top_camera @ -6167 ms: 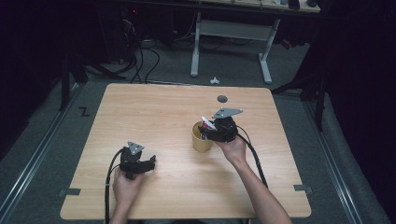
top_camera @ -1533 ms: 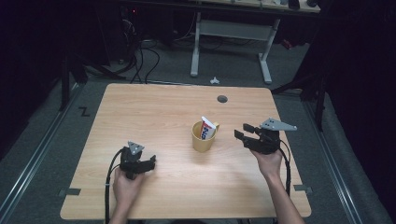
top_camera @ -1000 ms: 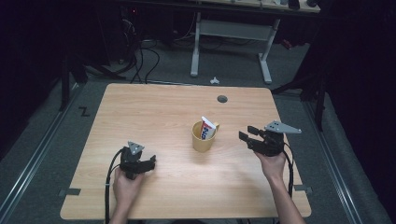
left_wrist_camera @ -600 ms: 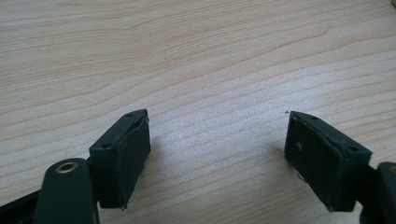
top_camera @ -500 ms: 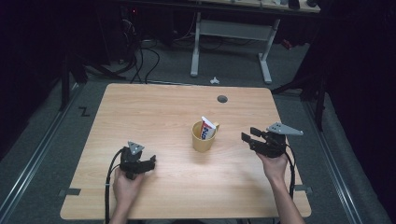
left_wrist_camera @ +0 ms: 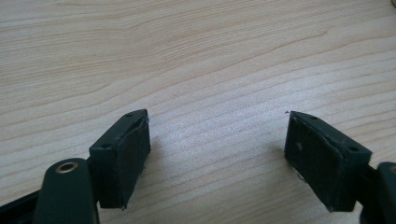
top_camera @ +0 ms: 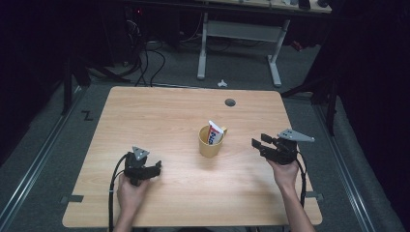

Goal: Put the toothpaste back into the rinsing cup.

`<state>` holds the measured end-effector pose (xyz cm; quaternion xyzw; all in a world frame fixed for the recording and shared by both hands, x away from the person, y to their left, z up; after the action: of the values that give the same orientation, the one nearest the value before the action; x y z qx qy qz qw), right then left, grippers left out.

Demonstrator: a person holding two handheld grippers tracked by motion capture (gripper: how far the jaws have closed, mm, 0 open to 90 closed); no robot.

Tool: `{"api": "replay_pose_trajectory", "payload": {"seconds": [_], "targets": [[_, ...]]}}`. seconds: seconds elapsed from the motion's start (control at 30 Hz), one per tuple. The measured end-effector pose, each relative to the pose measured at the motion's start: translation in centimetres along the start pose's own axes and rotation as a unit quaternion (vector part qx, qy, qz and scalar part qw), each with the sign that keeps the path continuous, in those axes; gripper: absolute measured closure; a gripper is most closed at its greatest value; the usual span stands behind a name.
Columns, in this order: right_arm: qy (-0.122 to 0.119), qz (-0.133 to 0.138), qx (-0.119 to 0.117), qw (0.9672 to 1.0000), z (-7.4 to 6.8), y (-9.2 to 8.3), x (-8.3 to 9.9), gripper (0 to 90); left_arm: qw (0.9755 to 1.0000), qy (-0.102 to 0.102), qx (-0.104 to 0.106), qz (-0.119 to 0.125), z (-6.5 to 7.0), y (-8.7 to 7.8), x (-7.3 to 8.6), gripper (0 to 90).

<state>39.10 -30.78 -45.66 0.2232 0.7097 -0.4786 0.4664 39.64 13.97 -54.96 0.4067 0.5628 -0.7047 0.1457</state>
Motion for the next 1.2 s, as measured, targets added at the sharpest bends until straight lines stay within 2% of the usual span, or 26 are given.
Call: {"api": "replay_pose_trajectory", "payload": {"seconds": [0.63,1.2], "targets": [[0.01,-0.023,0.018,0.9995,0.8,0.9,1.6,48.5,1.0,0.0,0.001,0.0,0.0,0.0,0.0,22.8],[0.014,-0.042,0.018,0.9989,1.1,1.9,2.9,48.5,1.0,0.0,0.0,0.0,0.0,0.0,0.0,22.8]]}}
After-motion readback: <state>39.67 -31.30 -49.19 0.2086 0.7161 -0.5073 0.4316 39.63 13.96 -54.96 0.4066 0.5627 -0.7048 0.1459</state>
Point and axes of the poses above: each handheld gripper's, and its own axes: y roughly forward along the jaws, x roughly out of its underside, z roughly to its right, the point moved 2 cm from there along y, roughly forward along the jaws, and after that the axes turned 2 degrees about x, right-handed, at the moved point
